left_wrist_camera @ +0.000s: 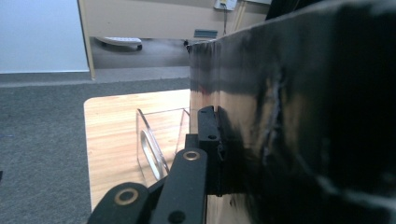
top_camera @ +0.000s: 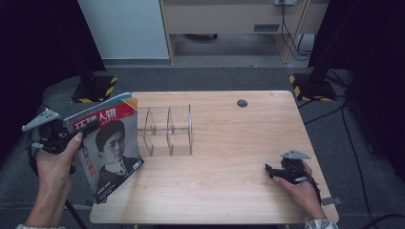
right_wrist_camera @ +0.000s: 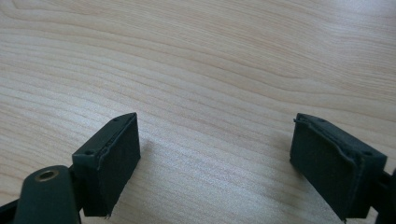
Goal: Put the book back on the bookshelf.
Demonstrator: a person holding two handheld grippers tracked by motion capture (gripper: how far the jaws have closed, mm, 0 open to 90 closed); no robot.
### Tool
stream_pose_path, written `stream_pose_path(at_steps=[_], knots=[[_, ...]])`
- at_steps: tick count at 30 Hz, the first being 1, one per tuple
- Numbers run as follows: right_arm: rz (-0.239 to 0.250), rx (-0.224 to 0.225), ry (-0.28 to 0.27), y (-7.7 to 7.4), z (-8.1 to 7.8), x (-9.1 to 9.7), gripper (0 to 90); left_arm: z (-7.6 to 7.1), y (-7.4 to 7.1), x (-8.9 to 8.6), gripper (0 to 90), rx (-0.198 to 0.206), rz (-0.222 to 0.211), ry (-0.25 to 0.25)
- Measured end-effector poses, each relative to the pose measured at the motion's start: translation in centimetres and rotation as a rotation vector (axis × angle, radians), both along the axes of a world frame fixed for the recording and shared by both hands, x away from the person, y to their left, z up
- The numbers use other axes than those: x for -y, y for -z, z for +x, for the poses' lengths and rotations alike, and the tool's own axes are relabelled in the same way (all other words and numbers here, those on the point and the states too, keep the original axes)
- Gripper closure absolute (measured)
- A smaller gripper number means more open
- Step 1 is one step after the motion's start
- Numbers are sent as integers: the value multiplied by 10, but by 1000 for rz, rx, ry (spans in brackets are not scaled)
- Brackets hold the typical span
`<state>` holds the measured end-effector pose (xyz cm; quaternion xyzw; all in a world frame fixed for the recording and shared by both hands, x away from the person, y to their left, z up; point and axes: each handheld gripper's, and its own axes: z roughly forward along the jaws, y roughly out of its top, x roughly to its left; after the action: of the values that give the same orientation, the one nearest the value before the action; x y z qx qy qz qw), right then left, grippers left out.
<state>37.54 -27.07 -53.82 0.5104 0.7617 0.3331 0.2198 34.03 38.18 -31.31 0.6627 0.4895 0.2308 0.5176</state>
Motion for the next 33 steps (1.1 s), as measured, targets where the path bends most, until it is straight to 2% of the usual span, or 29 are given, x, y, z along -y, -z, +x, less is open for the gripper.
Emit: stream_pose_path(at_steps=[12,18,24,32,33], knots=[[-1,-2,-1,0,0,0,163,25,10,3,866,32,9,-47],[1,-1,1,0,0,0,163,32,15,4,866,45,-10,-62],[0,-2,-2,0,0,0,163,40,18,9,866,68,1,-73],[-1,-2,-3,0,0,0,163,45,22,12,866,98,-10,-94],[0,2,-2,0,0,0,163,46,23,13,866,113,-1,-97]])
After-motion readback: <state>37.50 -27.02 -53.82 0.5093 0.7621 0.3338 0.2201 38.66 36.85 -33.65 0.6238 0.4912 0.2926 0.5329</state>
